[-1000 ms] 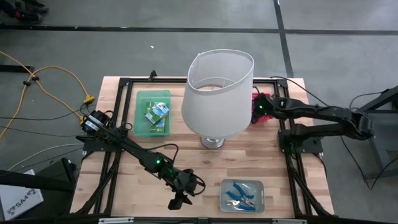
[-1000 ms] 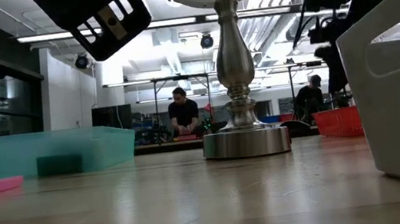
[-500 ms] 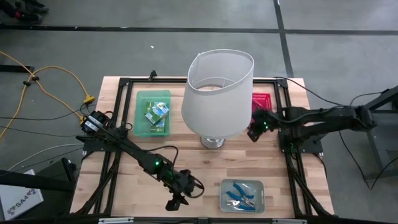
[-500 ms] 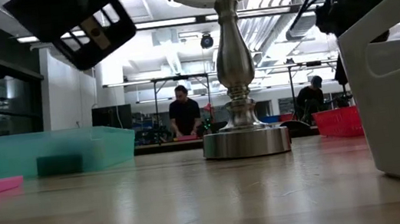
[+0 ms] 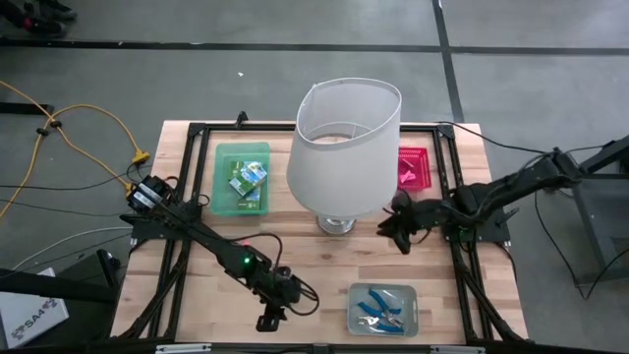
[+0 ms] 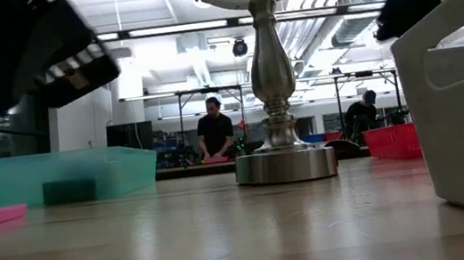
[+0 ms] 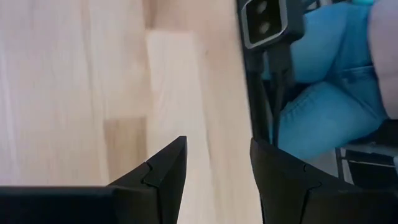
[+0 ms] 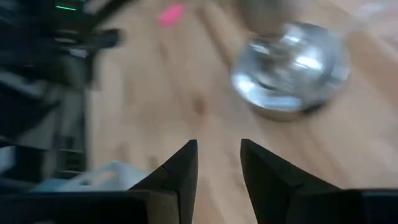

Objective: Pick & Place School Supplies
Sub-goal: Put the pink eraser into the red bin

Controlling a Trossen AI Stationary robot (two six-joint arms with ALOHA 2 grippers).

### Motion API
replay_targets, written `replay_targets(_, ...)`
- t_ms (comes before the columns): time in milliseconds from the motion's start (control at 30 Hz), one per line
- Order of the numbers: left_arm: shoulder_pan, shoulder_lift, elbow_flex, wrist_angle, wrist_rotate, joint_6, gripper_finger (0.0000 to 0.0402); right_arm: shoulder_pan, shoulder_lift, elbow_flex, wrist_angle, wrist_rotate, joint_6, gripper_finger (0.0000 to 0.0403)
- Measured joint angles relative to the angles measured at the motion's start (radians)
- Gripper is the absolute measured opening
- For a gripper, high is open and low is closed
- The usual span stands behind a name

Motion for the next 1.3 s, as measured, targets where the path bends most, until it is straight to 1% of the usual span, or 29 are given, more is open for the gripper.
replay_targets(167, -0.001, 0.0, 0.0, -0.072, -0.01, -0.089, 0.0171, 0.093, 0.021, 0.0, 0.154, 0.031, -0.008, 0.0113)
replay_targets(267, 0.006, 0.0, 0.0, -0.11, 0.014, -0.158, 0.0171, 0.138, 0.042, 0.0, 0.202, 0.051, -0.01, 0.0113)
replay_targets(367, 0.009, 0.0, 0.0, -0.138, 0.037, -0.19, 0.0171, 0.175, 0.069, 0.0, 0.23, 0.073, -0.008, 0.0113)
replay_targets(500, 0.008, 0.0, 0.0, -0.201, -0.024, -0.198, 0.0171, 0.208, 0.111, 0.0, 0.268, 0.091, -0.004, 0.0113)
replay_targets(700, 0.01, -0.001, 0.0, -0.409, -0.166, -0.249, 0.0169, 0.233, 0.161, 0.0, 0.32, 0.098, 0.0, 0.0113)
replay_targets(833, 0.007, -0.003, 0.0, -0.532, -0.196, -0.282, 0.0156, 0.241, 0.183, 0.0, 0.345, 0.098, -0.001, 0.0113)
replay_targets(967, 0.007, -0.003, 0.0, -0.639, -0.198, -0.314, 0.0149, 0.243, 0.191, 0.0, 0.355, 0.098, -0.003, 0.0113)
replay_targets(1167, 0.007, -0.003, 0.0, -0.651, -0.183, -0.376, 0.0148, 0.243, 0.192, 0.0, 0.357, 0.098, -0.009, 0.0113)
replay_targets(1300, 0.007, -0.003, 0.0, -0.647, -0.185, -0.355, 0.0148, 0.243, 0.192, 0.0, 0.357, 0.098, -0.011, 0.0113)
